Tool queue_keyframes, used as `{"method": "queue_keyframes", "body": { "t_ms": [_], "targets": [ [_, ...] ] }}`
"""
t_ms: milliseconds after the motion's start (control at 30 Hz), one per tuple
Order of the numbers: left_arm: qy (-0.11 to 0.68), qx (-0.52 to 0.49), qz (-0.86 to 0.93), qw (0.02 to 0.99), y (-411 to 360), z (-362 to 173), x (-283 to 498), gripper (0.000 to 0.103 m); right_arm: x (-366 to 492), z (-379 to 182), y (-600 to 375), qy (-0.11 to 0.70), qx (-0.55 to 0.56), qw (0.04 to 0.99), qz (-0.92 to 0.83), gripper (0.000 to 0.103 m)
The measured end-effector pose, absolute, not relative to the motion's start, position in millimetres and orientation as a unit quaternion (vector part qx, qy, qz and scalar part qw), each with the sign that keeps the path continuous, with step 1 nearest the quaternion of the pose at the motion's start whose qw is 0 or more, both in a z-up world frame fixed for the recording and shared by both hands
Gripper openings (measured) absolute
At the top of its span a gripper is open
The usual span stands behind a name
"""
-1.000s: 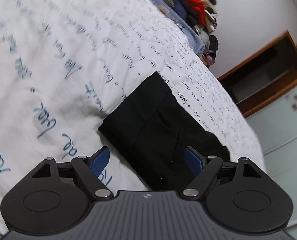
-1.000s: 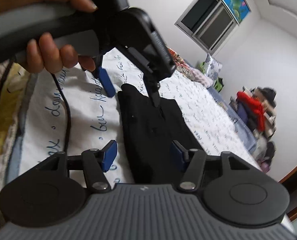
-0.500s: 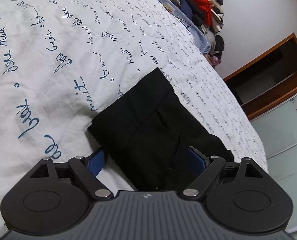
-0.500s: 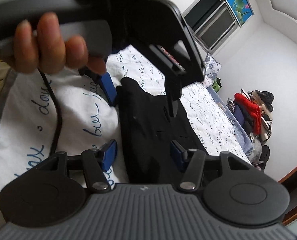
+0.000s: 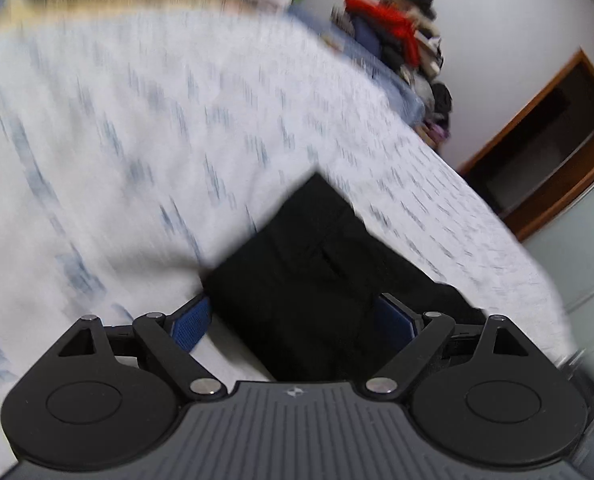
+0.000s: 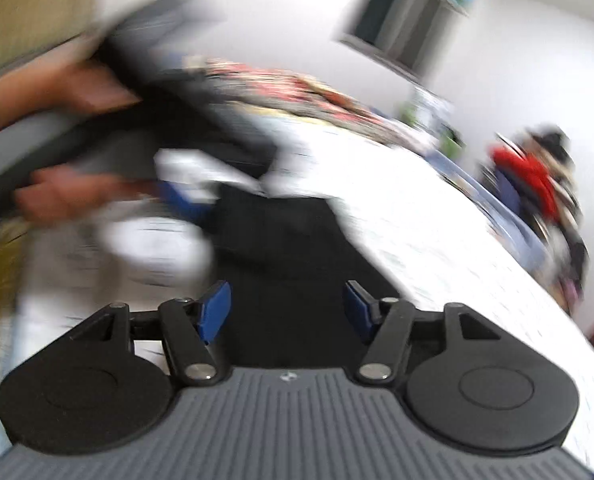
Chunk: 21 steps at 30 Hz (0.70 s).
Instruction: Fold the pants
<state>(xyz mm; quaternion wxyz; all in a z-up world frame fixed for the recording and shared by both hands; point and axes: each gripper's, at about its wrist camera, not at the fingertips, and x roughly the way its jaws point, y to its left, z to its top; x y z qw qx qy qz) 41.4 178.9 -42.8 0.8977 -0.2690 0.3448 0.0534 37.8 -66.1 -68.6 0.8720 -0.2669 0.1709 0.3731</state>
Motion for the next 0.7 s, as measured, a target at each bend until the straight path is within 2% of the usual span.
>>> {"method": "queue_keyframes", "body": {
  "t_ms": [100,200,267,333,433,533,600,633,667,700],
  "targets": [
    [0.315,-0.174,0.039,0.932,150.7,-18.2,41.7,0.089,91.8,-54.8,-122.9,0.201,-0.224,0.902,0.310,0.059],
    [0.319,-0.098,-0.019,0.943,112.7,-12.5,58.8,0.089,151.6,-55.2,-175.2,0.271,-0.146,0.907,0.288,0.058],
    [0.333,-0.061,-0.040,0.940,85.6,-17.8,73.6,0.089,187.1,-60.7,-203.4,0.316,-0.065,0.900,0.293,0.054],
    [0.337,-0.027,-0.057,0.939,62.1,-25.1,86.0,0.089,215.4,-69.6,-224.1,0.350,0.019,0.886,0.305,0.043],
    [0.337,0.028,-0.047,0.940,35.1,-33.9,101.7,0.089,240.7,-87.8,-236.2,0.381,0.088,0.862,0.321,0.039],
    [0.330,0.057,-0.044,0.941,26.7,-37.7,114.7,0.089,261.6,-99.6,-231.1,0.406,0.108,0.844,0.334,0.039],
    [0.330,0.057,-0.042,0.941,30.2,-40.7,125.8,0.089,270.9,-108.5,-224.9,0.425,0.110,0.827,0.351,0.019],
    [0.332,0.055,-0.033,0.941,34.1,-43.4,131.4,0.089,272.9,-112.1,-221.0,0.434,0.107,0.821,0.356,0.015],
    [0.339,0.054,-0.019,0.939,40.0,-47.0,136.3,0.089,272.2,-114.0,-216.3,0.436,0.088,0.822,0.356,0.006],
    [0.347,0.053,-0.005,0.937,45.3,-51.5,142.1,0.089,270.0,-114.1,-212.6,0.433,0.065,0.824,0.359,0.005]
  ]
}}
